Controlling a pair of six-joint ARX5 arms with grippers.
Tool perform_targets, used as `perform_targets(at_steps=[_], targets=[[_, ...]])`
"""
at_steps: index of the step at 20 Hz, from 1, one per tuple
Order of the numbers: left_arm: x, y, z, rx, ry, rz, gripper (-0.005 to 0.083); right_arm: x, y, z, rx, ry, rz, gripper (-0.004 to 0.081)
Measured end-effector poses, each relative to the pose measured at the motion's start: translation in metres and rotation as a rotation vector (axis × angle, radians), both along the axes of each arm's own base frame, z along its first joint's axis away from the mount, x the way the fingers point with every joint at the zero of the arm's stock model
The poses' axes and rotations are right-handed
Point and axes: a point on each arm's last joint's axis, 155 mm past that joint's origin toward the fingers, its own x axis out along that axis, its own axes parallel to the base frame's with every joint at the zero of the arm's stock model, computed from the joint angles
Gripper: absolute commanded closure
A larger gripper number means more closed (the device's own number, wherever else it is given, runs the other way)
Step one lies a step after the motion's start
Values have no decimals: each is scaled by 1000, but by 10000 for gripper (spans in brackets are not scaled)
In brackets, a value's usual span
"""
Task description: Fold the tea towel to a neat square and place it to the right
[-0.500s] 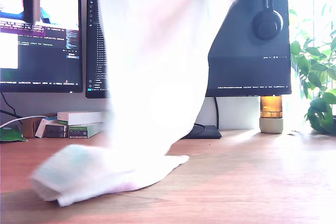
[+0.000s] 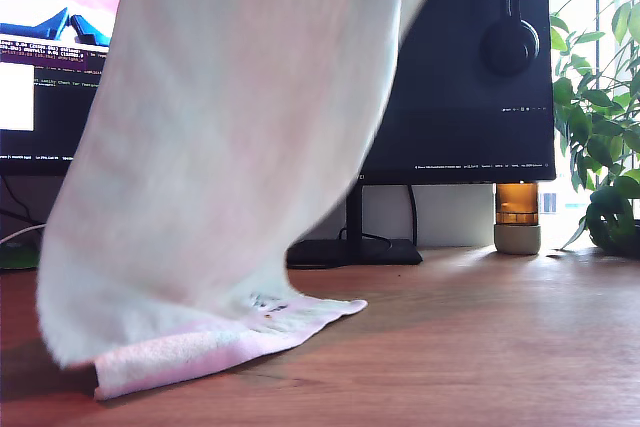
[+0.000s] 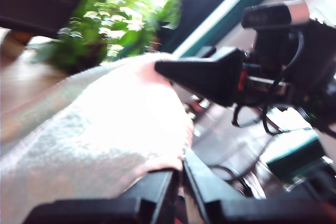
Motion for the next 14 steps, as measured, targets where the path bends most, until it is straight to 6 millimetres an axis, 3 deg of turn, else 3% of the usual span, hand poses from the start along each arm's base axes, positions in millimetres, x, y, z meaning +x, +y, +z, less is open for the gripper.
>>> perform_targets(at_steps=[4,8,11,14], targets=[[-10,-1,10,1,-1,-45,795,-14,-7,14,-63,-22,-13,782],[-9,0,-4,65,-16,-38,795,-22,-19,7,-173,-22,-53,783],[-3,2,-6,94,-86,-8,795,-18,-26,9,-226,-62,-84,783],[16,11,-7,119,-127,58,795,-10,-22,12,-250,-95,-92,783]])
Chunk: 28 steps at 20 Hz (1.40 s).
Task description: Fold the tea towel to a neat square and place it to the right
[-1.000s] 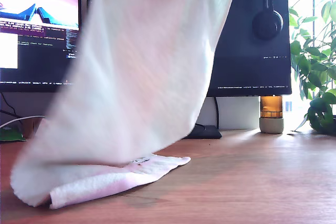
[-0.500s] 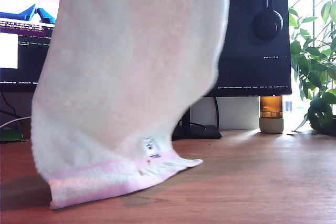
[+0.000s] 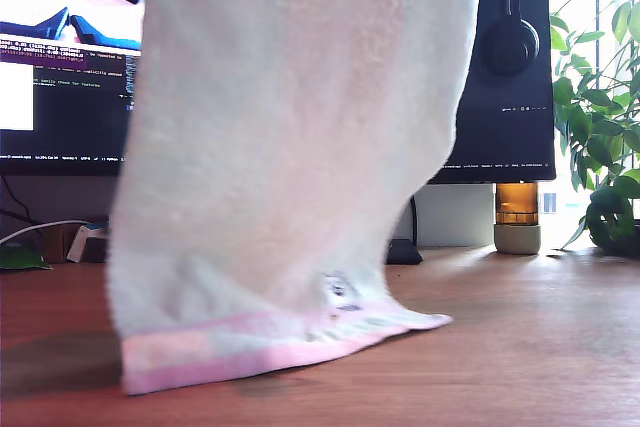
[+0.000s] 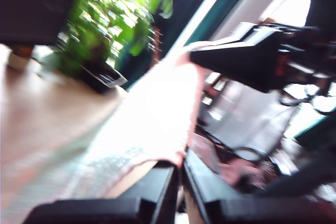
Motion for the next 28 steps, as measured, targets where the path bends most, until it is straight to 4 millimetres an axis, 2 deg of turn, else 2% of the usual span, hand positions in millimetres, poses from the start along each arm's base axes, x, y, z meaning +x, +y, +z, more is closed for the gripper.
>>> perform_targets(at_steps=[3,6,8,10,14,16,18,20,22,24,25,26,28], targets=[[35,4,-19,70,-27,59,795,29,11,-19,-96,-11,-18,783],[66,3,-53,147,15,89,795,63,22,-58,-183,42,-44,782],[83,7,-68,201,-4,113,795,90,24,-74,-215,39,-63,783],[109,11,-68,238,-40,144,795,115,24,-77,-219,-2,-83,782],[169,18,-44,258,-113,199,795,163,20,-69,-159,-88,-145,782],[196,17,-31,251,-124,206,795,185,20,-57,-139,-130,-172,783],[220,18,-17,238,-145,210,795,207,21,-27,-106,-197,-194,783],[232,18,2,237,-180,209,795,217,22,7,-85,-266,-200,782],[238,19,39,223,-248,219,795,221,21,53,-41,-347,-210,783],[233,20,78,205,-319,221,795,217,17,87,-2,-398,-215,783],[230,21,94,198,-350,222,795,215,16,98,5,-417,-212,782],[228,23,101,202,-369,223,795,213,16,102,1,-427,-208,782],[223,24,95,215,-344,204,795,212,16,91,-28,-394,-199,782]])
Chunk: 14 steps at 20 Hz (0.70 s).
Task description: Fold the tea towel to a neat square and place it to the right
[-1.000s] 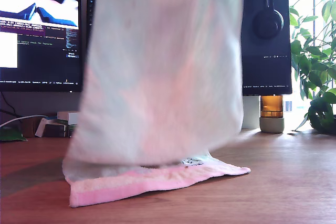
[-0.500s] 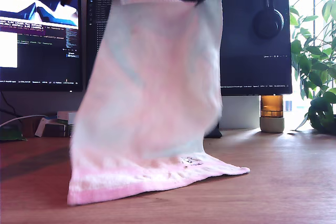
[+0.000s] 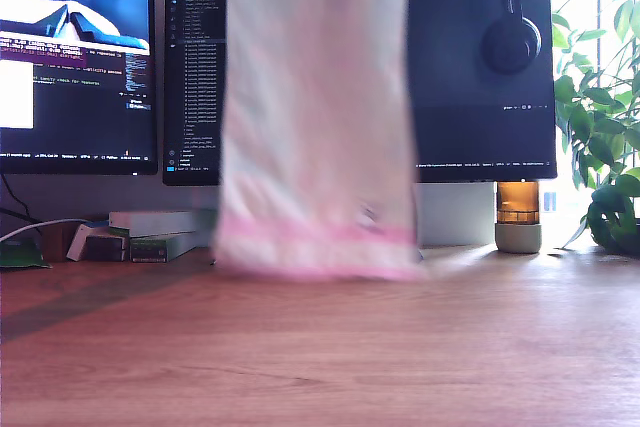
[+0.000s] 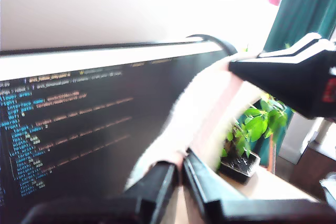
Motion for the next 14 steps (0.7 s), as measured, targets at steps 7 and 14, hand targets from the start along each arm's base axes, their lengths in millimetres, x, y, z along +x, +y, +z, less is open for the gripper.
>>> perform_targets(at_steps=[7,14], targets=[[-30,-1,-76,190,215,-93,795,-21,4,-72,-105,272,61,782],[-28,2,-74,212,168,-95,795,-21,11,-66,-82,252,101,783]])
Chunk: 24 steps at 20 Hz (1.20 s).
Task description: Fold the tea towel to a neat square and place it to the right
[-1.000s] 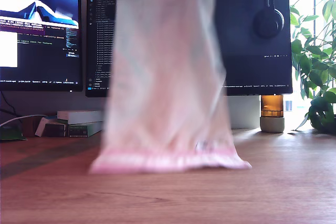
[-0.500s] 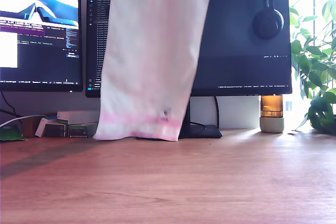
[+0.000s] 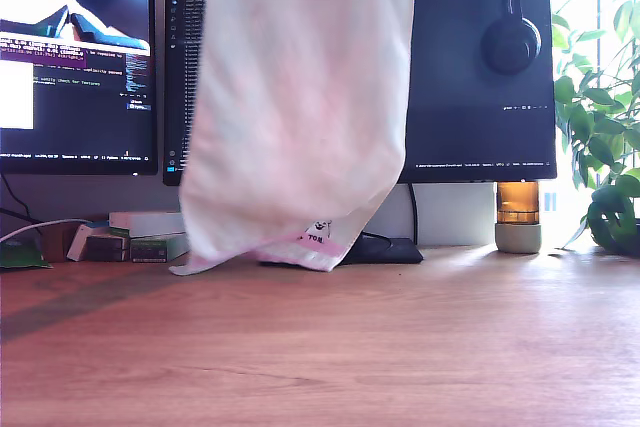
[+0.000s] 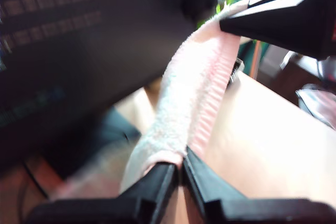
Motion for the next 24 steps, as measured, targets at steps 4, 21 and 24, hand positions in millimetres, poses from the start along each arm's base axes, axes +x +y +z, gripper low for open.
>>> perform_targets(at_steps=[4,21,24], targets=[[18,2,26,-23,-143,40,795,17,-1,38,-4,-181,-24,783],[-37,17,24,49,-74,27,795,-51,-2,-7,-78,94,30,782],[-57,22,3,57,-57,25,795,-69,5,-11,-104,119,59,782]])
